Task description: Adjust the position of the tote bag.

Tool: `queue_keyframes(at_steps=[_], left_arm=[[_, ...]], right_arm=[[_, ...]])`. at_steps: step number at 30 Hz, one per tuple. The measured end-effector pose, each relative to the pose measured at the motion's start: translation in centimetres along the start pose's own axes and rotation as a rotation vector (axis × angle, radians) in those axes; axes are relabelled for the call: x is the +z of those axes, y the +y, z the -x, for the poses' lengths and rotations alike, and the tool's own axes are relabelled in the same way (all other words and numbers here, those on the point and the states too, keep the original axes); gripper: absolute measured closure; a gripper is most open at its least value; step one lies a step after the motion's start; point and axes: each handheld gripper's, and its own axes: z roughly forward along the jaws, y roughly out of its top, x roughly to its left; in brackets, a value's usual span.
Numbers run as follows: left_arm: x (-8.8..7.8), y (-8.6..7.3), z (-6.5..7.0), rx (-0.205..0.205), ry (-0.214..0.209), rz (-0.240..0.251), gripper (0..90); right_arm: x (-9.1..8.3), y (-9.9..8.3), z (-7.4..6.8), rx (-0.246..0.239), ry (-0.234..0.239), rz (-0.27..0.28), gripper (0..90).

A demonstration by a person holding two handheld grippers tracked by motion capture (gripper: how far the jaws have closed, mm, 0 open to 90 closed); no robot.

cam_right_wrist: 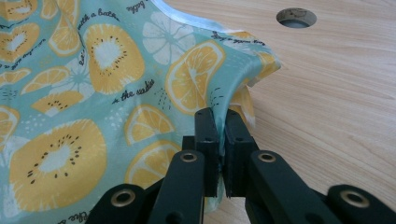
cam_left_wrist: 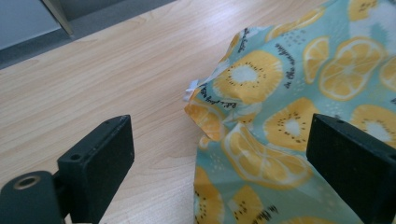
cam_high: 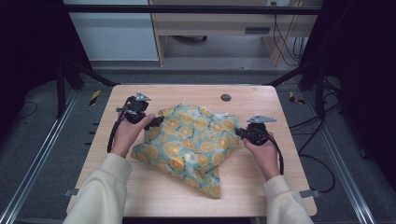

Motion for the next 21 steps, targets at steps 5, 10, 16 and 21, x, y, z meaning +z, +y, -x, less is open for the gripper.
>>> queue_keyframes(at_steps=[5, 10, 16, 21], left_arm=[[1.6, -0.1, 0.0, -0.003, -0.009, -0.051, 9.1], [2.9, -0.4, 0.1, -0.018, -0.05, -0.102, 10.2], [2.9, -1.0, 0.6, -0.009, -0.071, -0.119, 44.1], [2.1, -1.8, 0.7, 0.017, -0.085, -0.103, 85.9]], right_arm=[[0.0, 0.0, 0.0, -0.004, 0.002, 0.0, 87.3], [-0.1, 0.1, -0.1, -0.01, 0.001, 0.005, 87.4], [-0.3, 0.3, 0.0, -0.012, -0.004, 0.015, 87.9], [-1.3, 0.7, 0.2, -0.02, -0.015, 0.039, 88.9]])
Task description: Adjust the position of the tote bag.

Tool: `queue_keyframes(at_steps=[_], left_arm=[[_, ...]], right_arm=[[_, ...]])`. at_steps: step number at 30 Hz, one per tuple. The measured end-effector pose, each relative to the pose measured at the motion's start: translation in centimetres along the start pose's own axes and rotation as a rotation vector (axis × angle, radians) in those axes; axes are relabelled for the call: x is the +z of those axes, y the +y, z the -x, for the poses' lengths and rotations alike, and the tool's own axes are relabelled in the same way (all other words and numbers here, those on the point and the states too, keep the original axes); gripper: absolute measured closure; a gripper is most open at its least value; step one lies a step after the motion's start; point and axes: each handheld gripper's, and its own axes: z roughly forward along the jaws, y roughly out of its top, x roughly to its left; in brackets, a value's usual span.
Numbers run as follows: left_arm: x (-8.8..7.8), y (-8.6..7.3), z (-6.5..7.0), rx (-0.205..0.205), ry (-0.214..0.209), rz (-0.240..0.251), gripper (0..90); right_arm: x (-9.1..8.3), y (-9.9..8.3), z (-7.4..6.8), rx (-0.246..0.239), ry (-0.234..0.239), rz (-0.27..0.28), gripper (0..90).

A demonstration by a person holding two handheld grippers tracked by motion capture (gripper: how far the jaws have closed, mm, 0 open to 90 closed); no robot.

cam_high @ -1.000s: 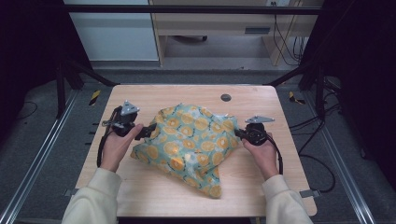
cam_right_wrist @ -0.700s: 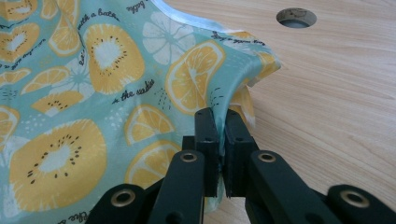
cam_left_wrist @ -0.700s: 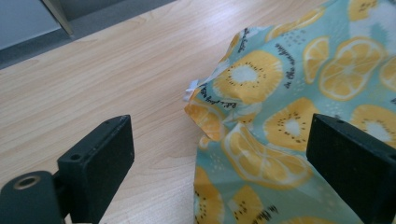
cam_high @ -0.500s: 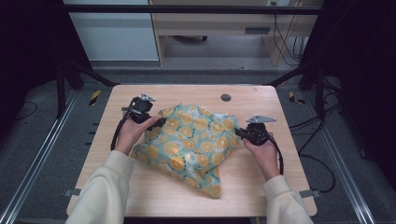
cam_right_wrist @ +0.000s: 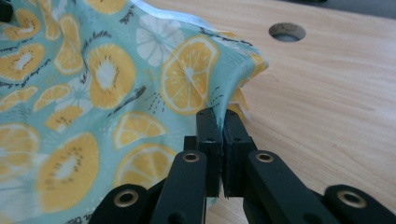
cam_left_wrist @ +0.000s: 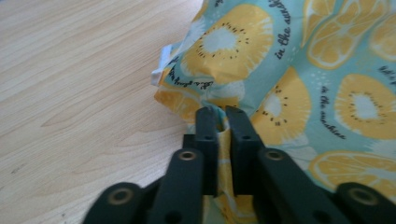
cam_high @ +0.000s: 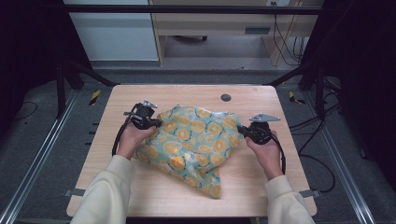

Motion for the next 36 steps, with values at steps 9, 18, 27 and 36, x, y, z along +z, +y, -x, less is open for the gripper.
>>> queue_keyframes(at_steps=[9, 18, 27, 36], left_arm=[[-2.9, -1.3, 0.4, 0.005, 0.041, 0.128, 90.0], [-4.1, -2.1, 0.6, 0.004, 0.057, 0.186, 90.0], [-6.2, -2.4, 1.0, 0.038, 0.082, 0.25, 90.0], [-8.5, -3.1, 1.4, 0.046, 0.097, 0.329, 90.0]], right_arm=[[-2.0, 0.9, 0.2, -0.034, -0.015, 0.021, 89.5], [-3.2, 2.8, -0.4, -0.07, -0.033, 0.044, 89.6], [-4.0, 4.0, -0.8, -0.101, -0.047, 0.077, 89.7], [-5.9, 5.0, -1.8, -0.139, -0.034, 0.146, 89.6]])
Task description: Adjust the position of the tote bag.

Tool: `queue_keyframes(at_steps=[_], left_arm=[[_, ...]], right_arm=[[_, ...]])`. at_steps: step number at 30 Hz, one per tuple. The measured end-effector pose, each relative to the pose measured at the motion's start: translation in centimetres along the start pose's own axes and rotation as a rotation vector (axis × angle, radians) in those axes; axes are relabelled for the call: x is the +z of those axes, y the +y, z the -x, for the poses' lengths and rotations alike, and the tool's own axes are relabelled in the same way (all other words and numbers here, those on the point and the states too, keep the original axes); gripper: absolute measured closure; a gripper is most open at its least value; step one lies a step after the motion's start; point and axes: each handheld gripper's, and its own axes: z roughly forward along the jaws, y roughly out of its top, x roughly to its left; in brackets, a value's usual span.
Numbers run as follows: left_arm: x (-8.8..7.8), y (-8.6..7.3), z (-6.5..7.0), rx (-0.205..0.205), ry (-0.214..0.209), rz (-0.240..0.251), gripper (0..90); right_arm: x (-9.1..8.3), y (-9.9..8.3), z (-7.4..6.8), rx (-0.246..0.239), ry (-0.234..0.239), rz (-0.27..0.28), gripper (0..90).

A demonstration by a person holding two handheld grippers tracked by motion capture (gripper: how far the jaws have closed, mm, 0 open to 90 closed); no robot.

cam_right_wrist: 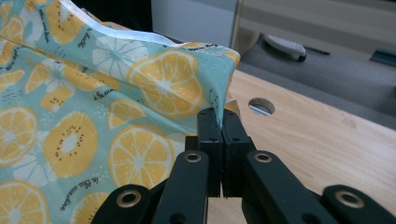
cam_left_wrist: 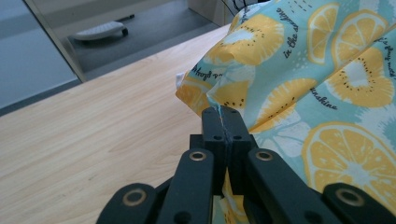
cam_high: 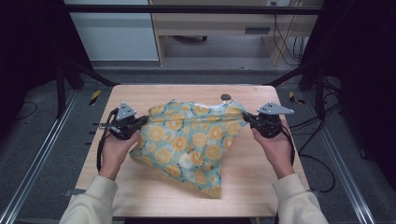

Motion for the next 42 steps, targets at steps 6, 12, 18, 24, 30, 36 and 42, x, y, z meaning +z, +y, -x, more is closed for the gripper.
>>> queue_keyframes(at_steps=[6, 12, 18, 24, 30, 36, 42], left_arm=[[-1.3, -0.6, 0.6, 0.004, 0.01, 0.033, 90.0], [-3.3, -1.6, 1.8, 0.012, 0.042, 0.079, 90.0], [-4.7, -2.7, 3.0, 0.033, 0.063, 0.1, 90.0], [-5.8, -3.8, 3.5, 0.036, 0.066, 0.126, 90.0], [-7.2, -5.0, 3.9, 0.044, 0.078, 0.14, 90.0], [-8.7, -6.9, 4.2, 0.031, 0.071, 0.148, 90.0], [-9.5, -8.3, 4.1, 0.013, 0.039, 0.145, 90.0]], right_arm=[[-1.8, 0.3, -0.9, -0.036, 0.009, 0.06, 89.6], [-4.1, -0.8, -2.3, -0.06, 0.029, 0.116, 89.6], [-5.8, -2.4, -3.6, -0.063, 0.046, 0.152, 89.6], [-6.3, -4.1, -4.3, -0.059, 0.066, 0.152, 89.6], [-6.7, -5.3, -5.3, -0.052, 0.082, 0.158, 89.6], [-7.3, -6.2, -6.7, -0.07, 0.111, 0.159, 89.6], [-7.5, -7.1, -7.6, -0.078, 0.124, 0.147, 89.5]])
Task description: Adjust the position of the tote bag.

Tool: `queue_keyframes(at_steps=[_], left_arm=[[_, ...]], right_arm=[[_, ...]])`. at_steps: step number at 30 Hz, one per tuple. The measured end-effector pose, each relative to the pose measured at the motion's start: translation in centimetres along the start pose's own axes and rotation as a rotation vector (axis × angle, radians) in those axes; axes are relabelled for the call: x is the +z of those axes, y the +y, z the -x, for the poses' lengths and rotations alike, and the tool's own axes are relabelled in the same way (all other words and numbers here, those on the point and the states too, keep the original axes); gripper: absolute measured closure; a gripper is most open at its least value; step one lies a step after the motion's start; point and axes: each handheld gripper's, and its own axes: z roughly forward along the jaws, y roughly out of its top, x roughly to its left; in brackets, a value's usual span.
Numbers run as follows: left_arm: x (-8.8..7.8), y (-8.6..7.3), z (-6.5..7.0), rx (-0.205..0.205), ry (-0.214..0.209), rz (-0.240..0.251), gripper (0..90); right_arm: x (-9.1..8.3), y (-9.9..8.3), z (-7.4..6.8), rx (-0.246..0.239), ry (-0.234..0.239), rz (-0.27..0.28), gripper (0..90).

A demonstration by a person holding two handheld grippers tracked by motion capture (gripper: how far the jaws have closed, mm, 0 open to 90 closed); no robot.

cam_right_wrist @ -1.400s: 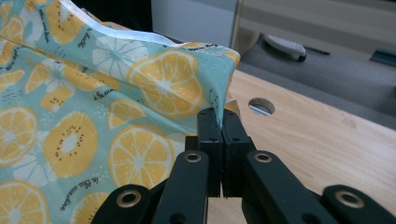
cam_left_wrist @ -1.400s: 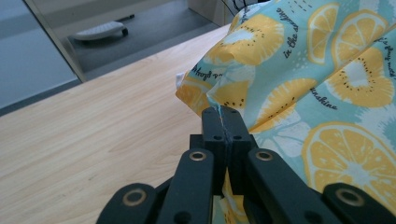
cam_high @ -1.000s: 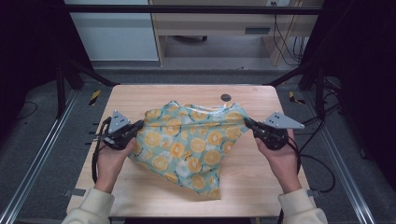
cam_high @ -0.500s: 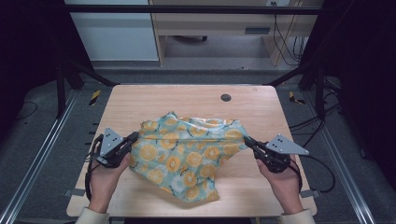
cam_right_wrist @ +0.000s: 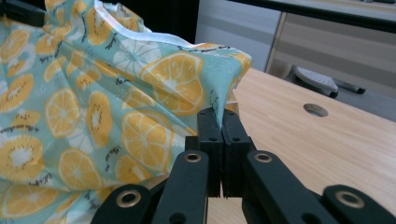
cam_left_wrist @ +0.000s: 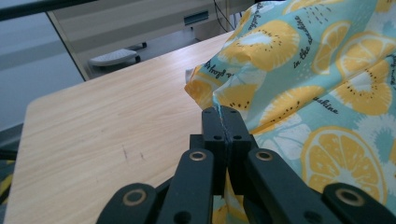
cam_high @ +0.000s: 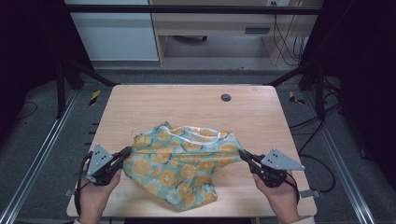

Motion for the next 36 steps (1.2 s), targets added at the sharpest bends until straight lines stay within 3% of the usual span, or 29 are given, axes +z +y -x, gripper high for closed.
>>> queue_keyframes(at_steps=[8, 16, 22, 24, 31, 36], left_arm=[[-1.7, -1.1, 0.5, -0.009, -0.009, 0.006, 90.0], [-1.8, -2.7, 1.1, 0.015, -0.047, -0.088, 90.0], [-1.0, -3.4, 1.6, 0.061, -0.07, -0.171, 90.0], [-0.7, -3.5, 1.7, 0.101, -0.066, -0.212, 90.0], [1.0, -4.0, 1.7, 0.125, -0.061, -0.286, 90.0], [2.6, -3.8, 2.0, 0.17, -0.049, -0.316, 90.0]], right_arm=[[-0.2, -0.6, -0.8, -0.002, 0.034, 0.0, 89.5], [-0.5, -1.6, -1.2, -0.011, 0.086, -0.045, 89.5], [0.0, -2.6, -0.9, -0.009, 0.109, -0.112, 89.3], [0.3, -2.9, -0.8, -0.011, 0.117, -0.141, 89.3], [1.4, -3.4, -0.9, -0.047, 0.125, -0.213, 89.0], [2.3, -4.0, -0.3, -0.029, 0.111, -0.269, 88.4]])
